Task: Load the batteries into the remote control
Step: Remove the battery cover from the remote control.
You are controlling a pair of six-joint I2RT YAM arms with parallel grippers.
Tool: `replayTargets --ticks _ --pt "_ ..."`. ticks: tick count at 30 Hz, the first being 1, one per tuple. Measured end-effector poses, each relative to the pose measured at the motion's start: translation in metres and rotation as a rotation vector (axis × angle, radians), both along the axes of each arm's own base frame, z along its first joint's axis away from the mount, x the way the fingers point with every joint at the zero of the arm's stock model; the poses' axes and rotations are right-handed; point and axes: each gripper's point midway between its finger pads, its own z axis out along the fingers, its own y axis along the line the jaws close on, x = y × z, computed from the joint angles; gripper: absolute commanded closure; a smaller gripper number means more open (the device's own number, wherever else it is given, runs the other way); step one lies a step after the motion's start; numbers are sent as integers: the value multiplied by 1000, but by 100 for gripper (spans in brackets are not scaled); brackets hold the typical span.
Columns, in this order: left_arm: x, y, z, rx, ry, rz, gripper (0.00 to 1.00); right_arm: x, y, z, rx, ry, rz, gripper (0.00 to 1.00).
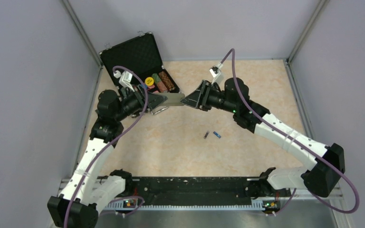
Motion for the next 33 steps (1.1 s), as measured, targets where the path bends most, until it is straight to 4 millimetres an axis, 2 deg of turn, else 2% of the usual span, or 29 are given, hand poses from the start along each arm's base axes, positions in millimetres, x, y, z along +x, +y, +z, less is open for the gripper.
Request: replayTargets --ticks 9,19,33 --pt "-2 -1 -2 6 2 -14 100 2 6 10 65 29 -1 61" --pt "-5 -3 -2 9 3 -32 100 9 11 -8 26 62 -9 60" --pt "-7 -2 -3 11 13 -33 100 15 9 -8 15 31 -39 60"
